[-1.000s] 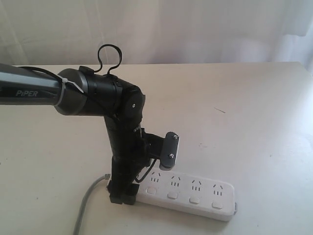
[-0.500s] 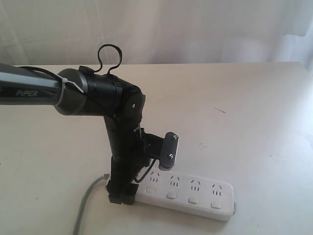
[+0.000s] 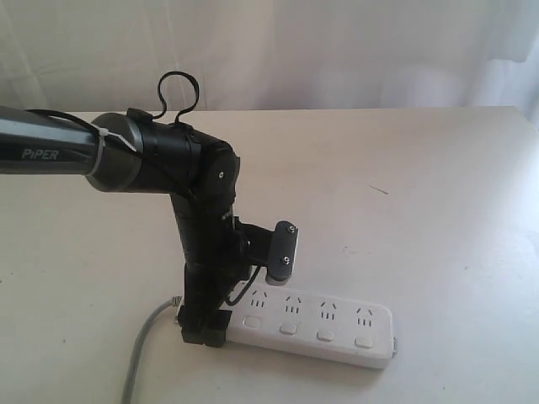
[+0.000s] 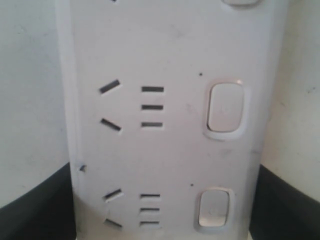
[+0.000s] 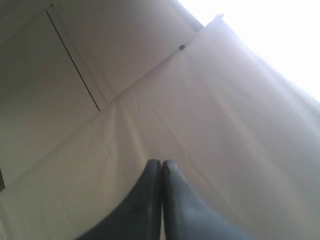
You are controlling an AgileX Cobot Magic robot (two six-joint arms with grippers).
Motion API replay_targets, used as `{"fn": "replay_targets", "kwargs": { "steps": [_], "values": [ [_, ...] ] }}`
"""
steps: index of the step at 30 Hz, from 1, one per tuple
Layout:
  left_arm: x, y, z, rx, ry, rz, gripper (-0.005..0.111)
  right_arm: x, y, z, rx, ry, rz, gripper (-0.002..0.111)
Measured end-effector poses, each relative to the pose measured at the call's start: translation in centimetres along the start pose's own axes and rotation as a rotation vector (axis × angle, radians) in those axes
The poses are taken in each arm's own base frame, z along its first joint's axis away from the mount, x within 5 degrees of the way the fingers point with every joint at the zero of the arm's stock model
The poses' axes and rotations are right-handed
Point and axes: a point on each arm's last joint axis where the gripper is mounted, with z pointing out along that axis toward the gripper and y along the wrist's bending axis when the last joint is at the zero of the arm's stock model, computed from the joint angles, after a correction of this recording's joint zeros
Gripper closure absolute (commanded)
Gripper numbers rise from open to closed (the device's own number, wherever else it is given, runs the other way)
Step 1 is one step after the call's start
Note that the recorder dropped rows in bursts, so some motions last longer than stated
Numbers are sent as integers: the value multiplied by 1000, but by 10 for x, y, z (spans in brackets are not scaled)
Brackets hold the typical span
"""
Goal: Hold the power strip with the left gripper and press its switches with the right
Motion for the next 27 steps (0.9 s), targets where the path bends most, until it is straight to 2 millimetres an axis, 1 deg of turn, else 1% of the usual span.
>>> {"fn": "replay_targets", "kwargs": {
  "steps": [3,5,6,8,10,12,15,17,20,24,27],
  "values": [
    [0,0,0,0,0,0,107,-2,0,0,-5,-17,65,108],
    [0,0,0,0,0,0,107,-1,5,1,-34,15,43,108],
    [0,0,0,0,0,0,107,1,10,4,-68,64,-17,108],
    [0,0,0,2,1,0,107,0,31,12,-188,181,-167,108],
    [0,0,0,2,1,0,107,-2,50,23,-298,294,-265,108],
    [0,0,0,2,1,0,107,-4,67,39,-381,414,-322,108],
    [0,0,0,4,2,0,107,5,81,65,-476,658,-365,108],
    [0,-1,0,8,4,-2,107,15,82,78,-505,818,-340,108],
    [1,-1,0,16,9,-2,107,42,72,90,-538,1050,-244,108],
    [1,-1,0,16,9,-4,107,75,56,94,-569,1280,-90,108],
    [1,-1,0,16,9,-4,107,92,46,95,-557,1368,-30,108]
  ]
}}
